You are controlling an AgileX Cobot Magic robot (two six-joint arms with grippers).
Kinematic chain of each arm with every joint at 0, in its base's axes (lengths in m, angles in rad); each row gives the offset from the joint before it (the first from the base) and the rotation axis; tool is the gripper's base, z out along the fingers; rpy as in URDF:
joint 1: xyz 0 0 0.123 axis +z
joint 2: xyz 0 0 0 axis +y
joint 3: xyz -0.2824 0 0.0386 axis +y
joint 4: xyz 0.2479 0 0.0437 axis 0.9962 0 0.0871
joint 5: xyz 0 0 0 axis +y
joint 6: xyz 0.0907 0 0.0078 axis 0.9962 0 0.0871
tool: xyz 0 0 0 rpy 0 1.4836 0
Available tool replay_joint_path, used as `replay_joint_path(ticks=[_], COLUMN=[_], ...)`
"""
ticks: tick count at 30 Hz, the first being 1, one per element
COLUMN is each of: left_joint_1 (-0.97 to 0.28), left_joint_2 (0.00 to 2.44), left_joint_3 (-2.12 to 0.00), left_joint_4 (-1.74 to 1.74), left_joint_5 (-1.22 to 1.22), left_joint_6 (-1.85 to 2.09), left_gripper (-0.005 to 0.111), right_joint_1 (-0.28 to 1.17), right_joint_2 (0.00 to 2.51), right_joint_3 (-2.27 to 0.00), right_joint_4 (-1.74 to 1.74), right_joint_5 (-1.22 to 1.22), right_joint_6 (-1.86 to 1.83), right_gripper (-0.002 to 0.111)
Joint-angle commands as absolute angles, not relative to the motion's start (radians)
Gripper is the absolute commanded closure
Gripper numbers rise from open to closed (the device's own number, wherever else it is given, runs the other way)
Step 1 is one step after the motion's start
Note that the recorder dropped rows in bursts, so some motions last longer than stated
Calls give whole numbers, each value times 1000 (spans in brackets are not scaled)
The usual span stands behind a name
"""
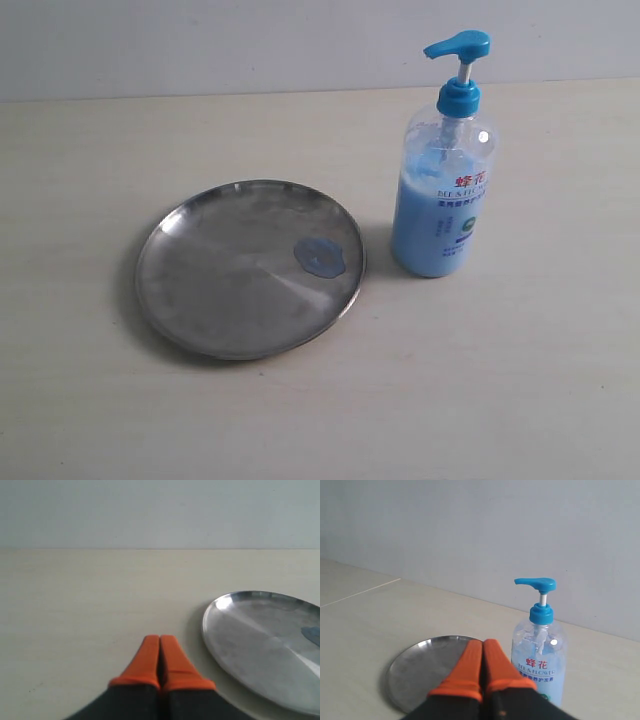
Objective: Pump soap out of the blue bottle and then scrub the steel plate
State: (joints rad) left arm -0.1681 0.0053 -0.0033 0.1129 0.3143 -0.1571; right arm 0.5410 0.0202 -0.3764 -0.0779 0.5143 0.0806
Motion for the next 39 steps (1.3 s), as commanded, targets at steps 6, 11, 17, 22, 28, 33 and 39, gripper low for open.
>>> replay_joint_path(ticks=[6,11,17,22,28,33,39], left_joint_1=[-160,-160,-160,-160,-160,-160,-160], left_joint_2=[0,0,0,0,0,0,0], left_joint_3=[0,0,0,0,0,0,0], left_joint_4=[113,113,113,113,113,113,113], left_joint_5=[355,355,355,355,355,355,355], left_joint_6=[-164,-164,-164,-164,-164,-164,-164], left_gripper=[107,107,107,107,107,107,107], right_joint_1=[541,541,541,541,541,541,535], right_joint_2=[16,16,16,16,16,16,16], right_joint_3=[-375,-375,-375,-375,-375,-365,-237], right_joint_4=[-81,-81,-81,-81,-89,-96,-117], right_joint_5=[506,506,506,506,504,485,337], right_joint_6=[81,81,81,81,76,73,74], right_gripper=[108,108,108,108,108,108,108])
